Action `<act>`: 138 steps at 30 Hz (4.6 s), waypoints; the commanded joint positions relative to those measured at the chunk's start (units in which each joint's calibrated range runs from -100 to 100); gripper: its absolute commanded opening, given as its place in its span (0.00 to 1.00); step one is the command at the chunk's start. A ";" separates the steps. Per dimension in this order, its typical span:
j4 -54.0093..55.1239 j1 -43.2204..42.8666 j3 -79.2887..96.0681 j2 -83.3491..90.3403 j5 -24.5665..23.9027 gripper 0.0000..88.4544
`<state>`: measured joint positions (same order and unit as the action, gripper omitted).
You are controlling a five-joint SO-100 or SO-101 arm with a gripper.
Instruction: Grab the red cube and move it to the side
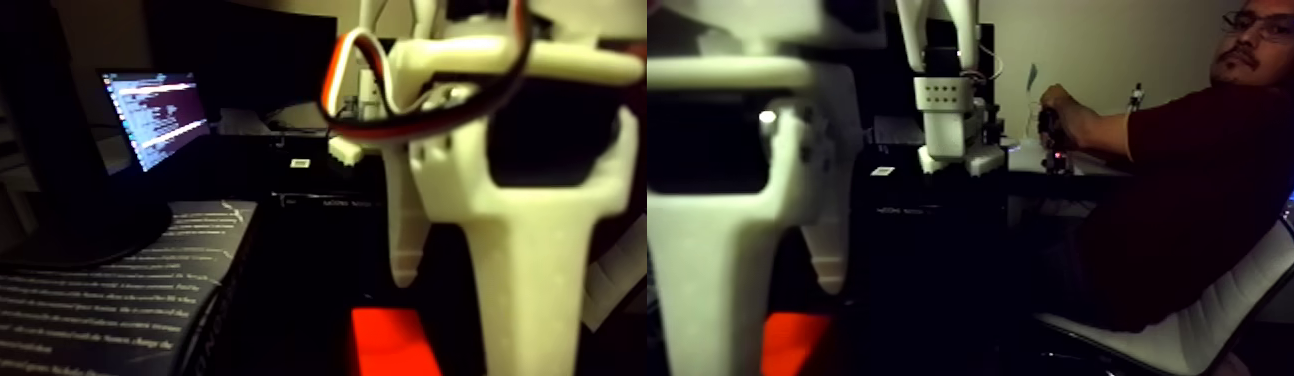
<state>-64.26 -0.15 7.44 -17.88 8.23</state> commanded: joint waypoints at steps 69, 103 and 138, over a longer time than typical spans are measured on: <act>-6.10 2.57 -1.41 15.86 0.26 0.01; -0.77 24.88 10.65 17.29 14.24 0.01; -0.86 29.46 2.49 6.54 13.48 0.25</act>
<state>-65.57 28.11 11.34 -11.57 21.87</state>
